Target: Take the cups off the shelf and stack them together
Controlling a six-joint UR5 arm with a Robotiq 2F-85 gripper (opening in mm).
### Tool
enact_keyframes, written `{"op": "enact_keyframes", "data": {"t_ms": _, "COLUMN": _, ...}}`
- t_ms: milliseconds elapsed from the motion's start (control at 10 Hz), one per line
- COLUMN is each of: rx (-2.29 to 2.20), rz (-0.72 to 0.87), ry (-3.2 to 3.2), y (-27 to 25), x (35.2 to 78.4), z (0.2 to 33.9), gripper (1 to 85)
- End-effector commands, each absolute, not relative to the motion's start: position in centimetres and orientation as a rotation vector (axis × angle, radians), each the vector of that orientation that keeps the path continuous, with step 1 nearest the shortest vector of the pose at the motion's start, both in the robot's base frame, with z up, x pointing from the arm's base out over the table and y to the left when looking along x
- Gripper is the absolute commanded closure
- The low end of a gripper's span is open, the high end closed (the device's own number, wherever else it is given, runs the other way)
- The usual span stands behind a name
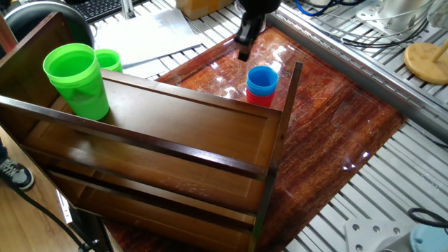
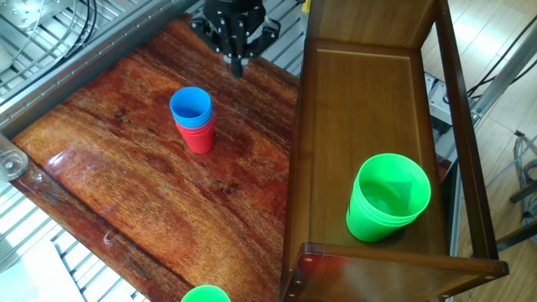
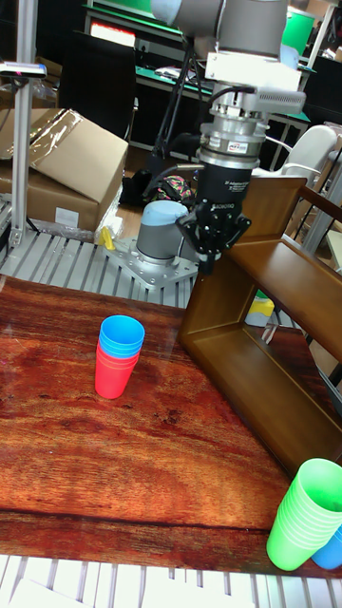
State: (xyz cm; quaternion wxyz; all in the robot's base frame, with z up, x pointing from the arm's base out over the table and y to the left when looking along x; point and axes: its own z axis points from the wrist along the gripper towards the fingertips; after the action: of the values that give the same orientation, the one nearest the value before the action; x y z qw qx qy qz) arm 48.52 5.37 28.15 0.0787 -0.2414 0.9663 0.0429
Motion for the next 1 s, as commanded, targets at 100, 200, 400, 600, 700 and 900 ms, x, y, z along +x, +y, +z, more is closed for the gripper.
{"op": "enact_keyframes", "data": {"t_ms": 100, "rx": -0.681, "rz": 0.111, "ry": 2.911, "y": 6.2, "x": 48.9, "z": 29.5, "gripper": 84.3}}
{"op": "enact_keyframes", "data": {"t_ms": 200, "rx": -0.614, "rz": 0.077, "ry": 2.96, "y": 8.0, "x": 49.4, "z": 31.8, "gripper": 84.3}}
{"op": "enact_keyframes", "data": {"t_ms": 400, "rx": -0.478, "rz": 0.039, "ry": 3.027, "y": 11.9, "x": 50.1, "z": 33.5, "gripper": 81.3}}
{"op": "enact_keyframes", "data": {"t_ms": 600, "rx": -0.459, "rz": 0.076, "ry": 3.024, "y": 13.3, "x": 50.2, "z": 32.8, "gripper": 65.0}}
{"op": "enact_keyframes", "data": {"t_ms": 700, "rx": -0.414, "rz": 0.101, "ry": 3.044, "y": 13.7, "x": 49.8, "z": 32.7, "gripper": 63.3}}
{"op": "enact_keyframes", "data": {"t_ms": 900, "rx": -0.277, "rz": 0.125, "ry": 3.1, "y": 13.7, "x": 48.8, "z": 32.5, "gripper": 82.7}}
